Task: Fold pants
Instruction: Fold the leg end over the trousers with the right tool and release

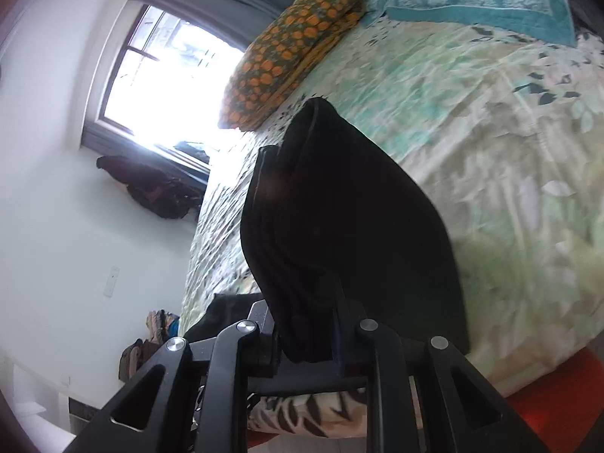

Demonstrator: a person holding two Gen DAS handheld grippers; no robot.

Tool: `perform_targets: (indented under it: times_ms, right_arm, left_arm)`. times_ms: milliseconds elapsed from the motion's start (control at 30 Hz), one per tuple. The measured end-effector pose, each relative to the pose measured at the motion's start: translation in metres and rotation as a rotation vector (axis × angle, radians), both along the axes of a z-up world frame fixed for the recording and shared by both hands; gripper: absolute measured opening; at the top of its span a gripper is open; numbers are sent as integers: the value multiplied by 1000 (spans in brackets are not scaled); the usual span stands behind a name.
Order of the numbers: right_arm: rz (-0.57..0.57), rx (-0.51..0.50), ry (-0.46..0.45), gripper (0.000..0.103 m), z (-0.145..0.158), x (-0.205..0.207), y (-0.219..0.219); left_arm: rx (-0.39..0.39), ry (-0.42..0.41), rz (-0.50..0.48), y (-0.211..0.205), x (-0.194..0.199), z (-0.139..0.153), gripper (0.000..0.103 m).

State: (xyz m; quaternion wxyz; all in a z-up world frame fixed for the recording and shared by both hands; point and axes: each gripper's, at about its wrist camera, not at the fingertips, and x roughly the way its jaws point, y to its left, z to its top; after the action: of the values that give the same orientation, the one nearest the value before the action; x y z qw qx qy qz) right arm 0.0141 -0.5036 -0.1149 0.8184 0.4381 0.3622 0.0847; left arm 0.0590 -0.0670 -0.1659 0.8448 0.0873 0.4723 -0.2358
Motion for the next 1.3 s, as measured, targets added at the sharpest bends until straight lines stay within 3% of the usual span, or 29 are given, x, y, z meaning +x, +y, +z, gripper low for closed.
perform_targets:
  times_ms: [200, 333, 467, 567, 833, 900, 1000, 1133, 1233, 1300]
  right_arm:
    - [161, -15, -10, 20, 3, 45, 112]
    - [233, -19, 29, 20, -19, 76, 180]
    - [245, 47, 51, 20, -40, 96, 226]
    - [282, -12, 55, 20, -45, 104, 257]
    - [371, -53, 96, 22, -71, 124, 318]
    - [404, -145, 120, 32, -80, 129, 335]
    - [456, -201, 101, 86, -80, 122, 350]
    - [573, -144, 48, 89, -59, 98, 344]
    - [583, -317, -37, 90, -33, 64, 319]
    - [536, -431, -59, 90, -25, 43, 292]
  left_arm:
    - [-142, 19, 224, 88, 26, 16, 92]
    - [-186, 46, 353, 130, 31, 11, 92]
    - [-215, 45, 371, 145, 31, 8, 92]
    - [-209, 38, 365, 154, 31, 7, 92]
    - [-234, 60, 405, 168, 38, 4, 92]
    - [-234, 61, 416, 171, 40, 4, 92]
    - [-244, 55, 442, 177, 41, 5, 92]
    - [-282, 44, 479, 184, 42, 10, 92]
    - [-331, 6, 414, 172, 41, 26, 92]
    - [-332, -27, 290, 144, 38, 39, 92]
